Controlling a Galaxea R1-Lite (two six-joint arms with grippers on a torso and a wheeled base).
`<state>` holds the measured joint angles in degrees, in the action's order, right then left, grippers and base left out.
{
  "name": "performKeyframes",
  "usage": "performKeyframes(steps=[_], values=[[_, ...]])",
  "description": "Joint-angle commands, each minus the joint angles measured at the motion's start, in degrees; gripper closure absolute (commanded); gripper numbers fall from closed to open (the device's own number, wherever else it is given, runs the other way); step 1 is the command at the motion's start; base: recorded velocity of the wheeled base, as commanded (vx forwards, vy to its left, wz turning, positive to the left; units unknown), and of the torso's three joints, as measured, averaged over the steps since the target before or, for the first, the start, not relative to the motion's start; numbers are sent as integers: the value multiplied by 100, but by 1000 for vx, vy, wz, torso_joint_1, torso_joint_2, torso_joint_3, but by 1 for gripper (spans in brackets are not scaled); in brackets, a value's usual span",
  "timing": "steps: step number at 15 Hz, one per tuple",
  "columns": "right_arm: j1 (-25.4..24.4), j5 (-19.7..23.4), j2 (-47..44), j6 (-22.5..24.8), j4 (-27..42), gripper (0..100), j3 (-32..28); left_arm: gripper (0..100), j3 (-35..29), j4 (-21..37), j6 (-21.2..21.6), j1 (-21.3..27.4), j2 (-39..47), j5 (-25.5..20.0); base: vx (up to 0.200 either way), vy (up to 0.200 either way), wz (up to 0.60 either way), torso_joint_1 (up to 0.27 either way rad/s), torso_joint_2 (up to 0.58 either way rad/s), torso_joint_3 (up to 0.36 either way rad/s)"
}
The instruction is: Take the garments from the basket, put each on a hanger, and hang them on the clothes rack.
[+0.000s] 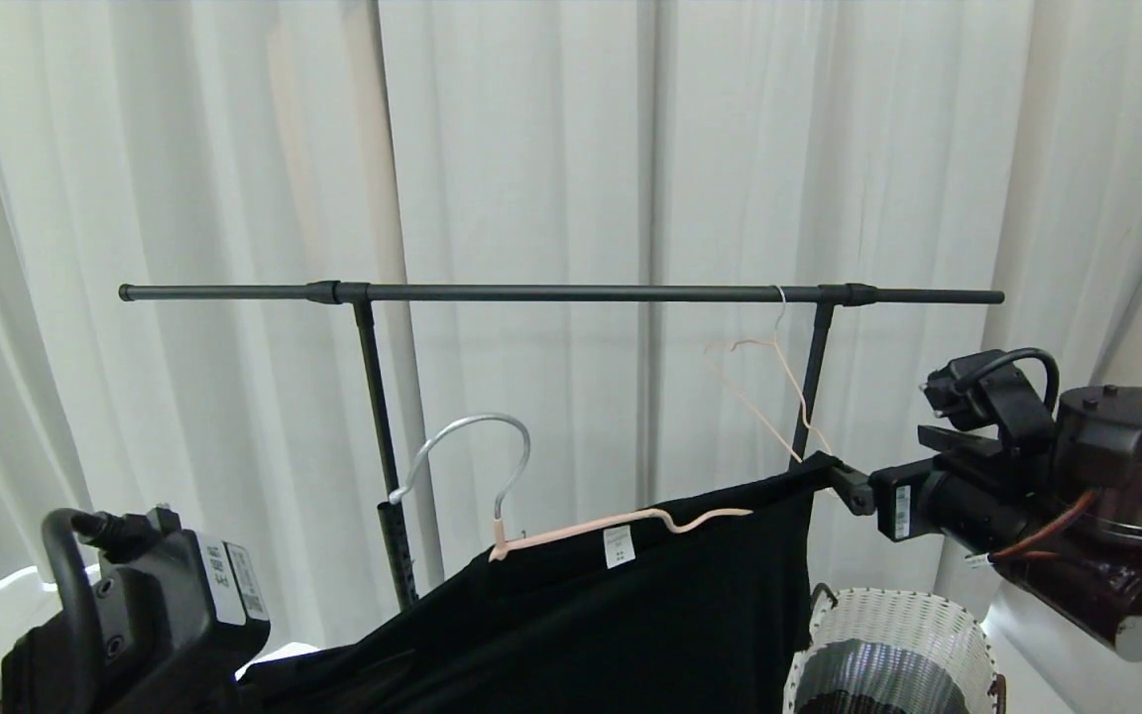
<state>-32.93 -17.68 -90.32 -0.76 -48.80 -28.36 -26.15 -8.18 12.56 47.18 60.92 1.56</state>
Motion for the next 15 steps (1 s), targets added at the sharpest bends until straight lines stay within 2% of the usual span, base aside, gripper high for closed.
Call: performKeyframes(steps=[1,5,11,15], values=[[14,133,199,23,2,0,-91,100,128,18,28,2,43,20,0,0,0,0,0,0],[-205,440,261,128,20,0,-21,100,189,9,45,-42,193,55,0,0,0,0,0,0],[-645,1214,94,1042,2,0,419,100,119,1,1,-139,122,55,0,0,0,0,0,0],[-1093,1565,419,1218,2,0,832,100,128,1,19,-350,157,46,0,0,0,0,0,0]])
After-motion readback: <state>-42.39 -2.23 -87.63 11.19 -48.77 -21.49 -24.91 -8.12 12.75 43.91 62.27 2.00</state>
